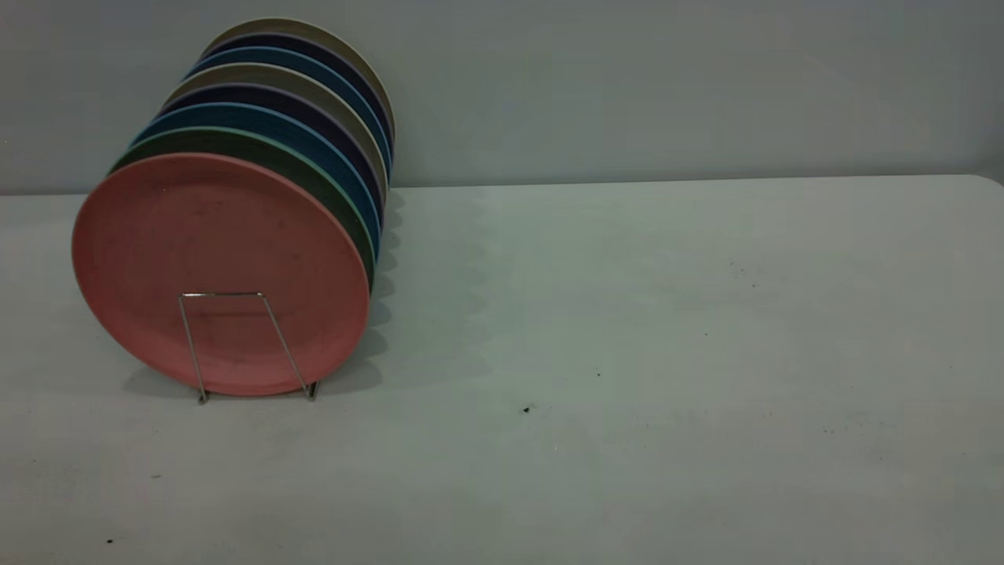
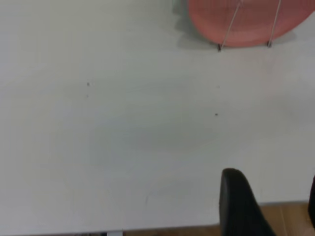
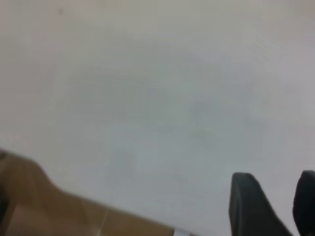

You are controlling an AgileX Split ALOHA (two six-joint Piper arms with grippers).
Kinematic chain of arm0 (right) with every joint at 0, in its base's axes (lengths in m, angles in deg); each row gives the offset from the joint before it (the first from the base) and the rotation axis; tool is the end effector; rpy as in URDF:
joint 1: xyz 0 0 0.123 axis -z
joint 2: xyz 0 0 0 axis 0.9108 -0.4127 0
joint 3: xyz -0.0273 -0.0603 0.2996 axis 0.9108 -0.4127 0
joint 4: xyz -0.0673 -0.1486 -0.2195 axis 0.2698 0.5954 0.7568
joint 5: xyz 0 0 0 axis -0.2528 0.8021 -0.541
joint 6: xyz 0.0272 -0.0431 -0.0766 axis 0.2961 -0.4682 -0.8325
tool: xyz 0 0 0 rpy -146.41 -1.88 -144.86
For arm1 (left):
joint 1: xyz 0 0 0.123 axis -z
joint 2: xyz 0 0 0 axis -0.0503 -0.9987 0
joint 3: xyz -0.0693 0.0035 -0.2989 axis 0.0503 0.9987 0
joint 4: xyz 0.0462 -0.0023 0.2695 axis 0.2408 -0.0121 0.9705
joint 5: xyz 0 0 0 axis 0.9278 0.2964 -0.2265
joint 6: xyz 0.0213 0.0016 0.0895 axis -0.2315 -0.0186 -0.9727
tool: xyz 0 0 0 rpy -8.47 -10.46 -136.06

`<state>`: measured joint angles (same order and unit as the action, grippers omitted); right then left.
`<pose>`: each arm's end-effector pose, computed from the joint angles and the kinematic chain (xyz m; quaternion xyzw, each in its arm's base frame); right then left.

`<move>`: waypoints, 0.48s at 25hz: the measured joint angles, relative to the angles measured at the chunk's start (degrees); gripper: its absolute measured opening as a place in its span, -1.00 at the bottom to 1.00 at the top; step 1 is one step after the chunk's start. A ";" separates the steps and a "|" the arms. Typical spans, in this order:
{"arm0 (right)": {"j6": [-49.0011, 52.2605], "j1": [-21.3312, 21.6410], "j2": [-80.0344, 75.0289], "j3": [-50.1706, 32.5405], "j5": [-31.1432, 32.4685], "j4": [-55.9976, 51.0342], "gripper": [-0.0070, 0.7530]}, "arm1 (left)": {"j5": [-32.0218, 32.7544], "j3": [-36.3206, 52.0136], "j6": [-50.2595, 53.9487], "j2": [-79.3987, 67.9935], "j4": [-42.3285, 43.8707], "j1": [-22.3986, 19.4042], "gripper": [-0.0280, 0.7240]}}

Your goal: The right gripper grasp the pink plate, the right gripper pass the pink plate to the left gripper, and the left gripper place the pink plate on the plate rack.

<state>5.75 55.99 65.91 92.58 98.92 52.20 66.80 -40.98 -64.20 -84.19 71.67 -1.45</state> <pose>0.0039 0.0060 0.2737 -0.1539 0.8821 0.0302 0.4442 -0.0082 0.0027 0.2775 0.0099 0.8750 0.0088 0.4840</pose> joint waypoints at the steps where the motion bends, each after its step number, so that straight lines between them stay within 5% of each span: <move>1: 0.00 0.07 1.70 0.00 0.00 0.05 -0.36 | 0.00 0.00 0.00 0.68 0.00 0.00 0.08; 12: -0.05 0.29 5.36 0.00 0.22 0.05 -0.36 | 0.06 0.01 -0.30 1.30 0.00 0.00 0.08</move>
<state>5.70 56.28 71.27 92.58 99.15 52.25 66.85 -40.97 -64.51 -82.89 71.67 -1.45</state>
